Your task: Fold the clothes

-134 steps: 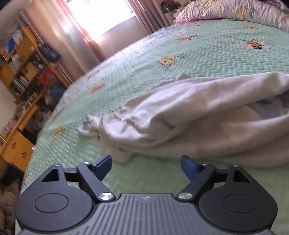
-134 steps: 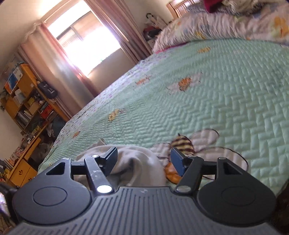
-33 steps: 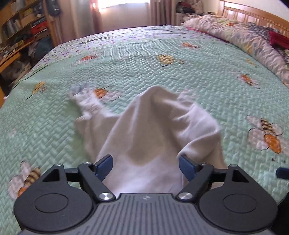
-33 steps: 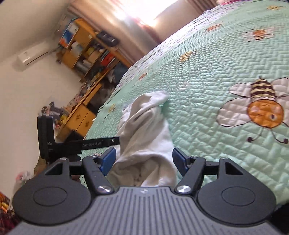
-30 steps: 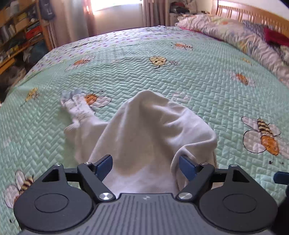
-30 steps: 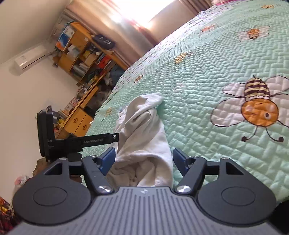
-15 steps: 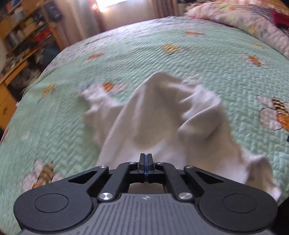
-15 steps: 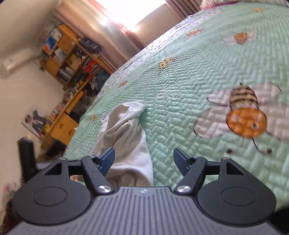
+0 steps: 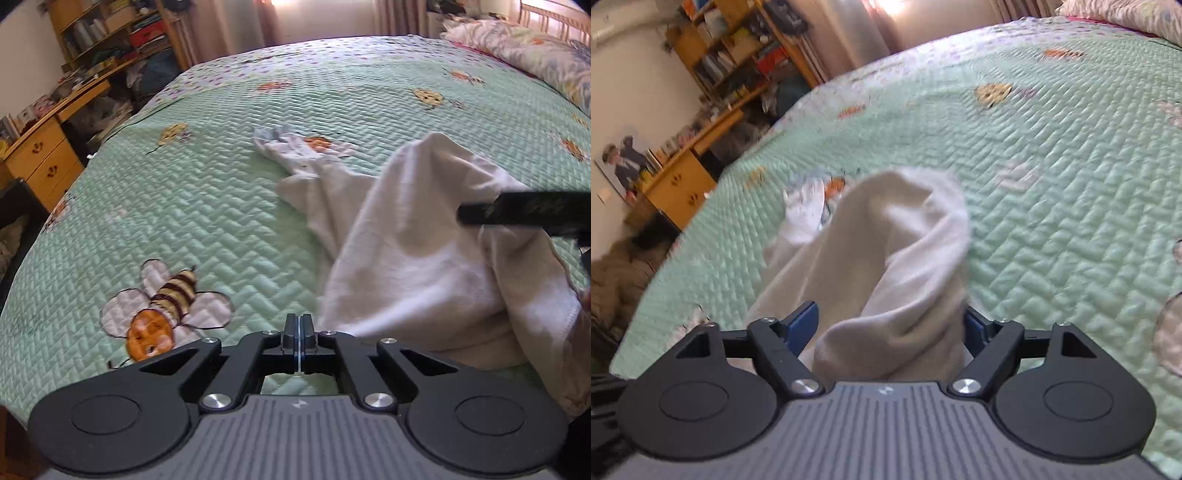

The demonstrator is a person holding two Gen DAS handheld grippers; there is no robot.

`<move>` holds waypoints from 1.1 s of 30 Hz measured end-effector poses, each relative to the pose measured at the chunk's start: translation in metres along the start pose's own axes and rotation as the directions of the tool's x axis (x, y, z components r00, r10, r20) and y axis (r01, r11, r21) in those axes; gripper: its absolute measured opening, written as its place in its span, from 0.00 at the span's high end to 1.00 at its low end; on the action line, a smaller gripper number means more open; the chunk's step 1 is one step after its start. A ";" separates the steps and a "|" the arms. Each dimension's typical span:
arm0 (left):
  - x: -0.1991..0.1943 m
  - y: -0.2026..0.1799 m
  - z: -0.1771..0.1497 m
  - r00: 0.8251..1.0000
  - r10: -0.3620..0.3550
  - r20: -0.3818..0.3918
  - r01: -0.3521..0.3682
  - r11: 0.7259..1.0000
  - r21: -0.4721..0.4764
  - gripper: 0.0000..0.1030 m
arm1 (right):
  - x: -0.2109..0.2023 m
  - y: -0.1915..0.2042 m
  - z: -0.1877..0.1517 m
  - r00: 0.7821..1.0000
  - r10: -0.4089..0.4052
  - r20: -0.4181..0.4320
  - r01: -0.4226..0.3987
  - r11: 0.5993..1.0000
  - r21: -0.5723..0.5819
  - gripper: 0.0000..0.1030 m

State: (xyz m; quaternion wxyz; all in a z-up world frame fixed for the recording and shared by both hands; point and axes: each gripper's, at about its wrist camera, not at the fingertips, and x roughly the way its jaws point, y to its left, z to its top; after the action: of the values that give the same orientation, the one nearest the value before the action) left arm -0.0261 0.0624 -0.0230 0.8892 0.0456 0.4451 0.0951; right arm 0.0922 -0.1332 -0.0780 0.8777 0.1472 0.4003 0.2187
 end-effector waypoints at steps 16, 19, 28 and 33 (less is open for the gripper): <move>0.014 0.008 -0.002 0.998 -0.052 -0.029 0.051 0.998 -0.032 0.86 | -0.049 0.054 -0.071 0.985 0.169 -0.041 -0.165 0.830 -0.532 0.76; 0.019 -0.001 -0.005 0.996 -0.083 -0.046 0.082 0.996 -0.021 0.76 | -0.057 0.054 -0.080 0.988 0.149 -0.046 -0.149 0.816 -0.559 0.76; 0.016 -0.034 0.005 0.975 -0.221 0.018 0.221 0.975 0.009 0.18 | -0.071 0.058 -0.102 0.989 0.149 -0.019 -0.132 0.802 -0.583 0.73; 0.020 -0.055 0.024 0.969 -0.246 0.039 0.245 0.969 0.024 0.16 | -0.074 0.063 -0.111 0.992 0.128 0.004 -0.097 0.772 -0.629 0.68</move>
State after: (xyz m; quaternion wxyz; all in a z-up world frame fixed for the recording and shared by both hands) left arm 0.0120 0.0132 -0.0330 0.9028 0.0008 0.4296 -0.0209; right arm -0.0530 -0.1069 -0.0739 0.8709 -0.1243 0.2747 0.3880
